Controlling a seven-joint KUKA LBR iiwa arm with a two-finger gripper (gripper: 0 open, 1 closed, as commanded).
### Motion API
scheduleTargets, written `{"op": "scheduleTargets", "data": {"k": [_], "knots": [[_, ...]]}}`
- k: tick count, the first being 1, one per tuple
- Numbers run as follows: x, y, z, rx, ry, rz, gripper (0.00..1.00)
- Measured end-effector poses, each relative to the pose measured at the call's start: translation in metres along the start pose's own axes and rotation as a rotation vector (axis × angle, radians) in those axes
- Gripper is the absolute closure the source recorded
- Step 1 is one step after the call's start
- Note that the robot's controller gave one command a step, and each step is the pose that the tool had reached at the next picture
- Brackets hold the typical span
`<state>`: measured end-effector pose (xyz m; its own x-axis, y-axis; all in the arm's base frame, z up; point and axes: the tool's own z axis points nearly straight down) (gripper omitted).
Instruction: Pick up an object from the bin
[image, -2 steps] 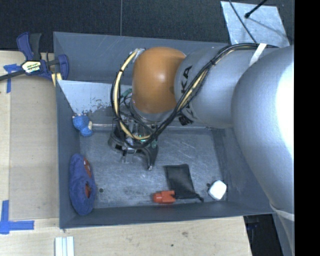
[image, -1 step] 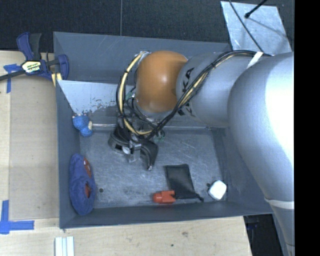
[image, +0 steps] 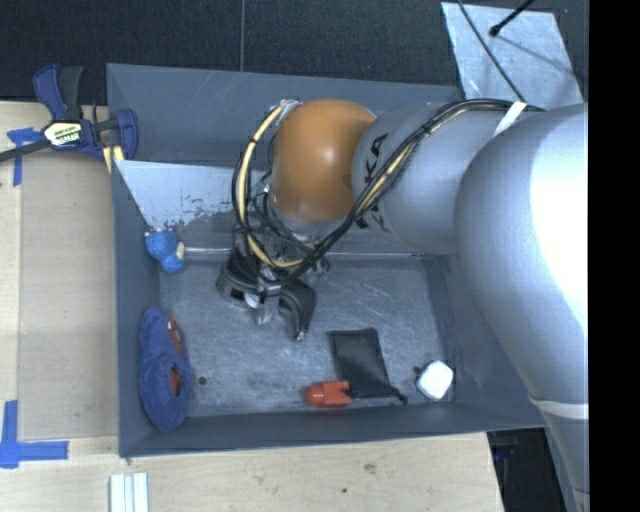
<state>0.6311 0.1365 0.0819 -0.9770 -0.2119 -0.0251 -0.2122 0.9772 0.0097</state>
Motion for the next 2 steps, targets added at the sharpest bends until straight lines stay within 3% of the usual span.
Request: {"op": "scheduleTargets", "data": {"k": [1, 2], "knots": [[0.022, 0.020, -0.097, 0.008, 0.023, -0.100, 1.00], [0.042, 0.045, -0.189, 0.008, 0.023, -0.099, 1.00]]}}
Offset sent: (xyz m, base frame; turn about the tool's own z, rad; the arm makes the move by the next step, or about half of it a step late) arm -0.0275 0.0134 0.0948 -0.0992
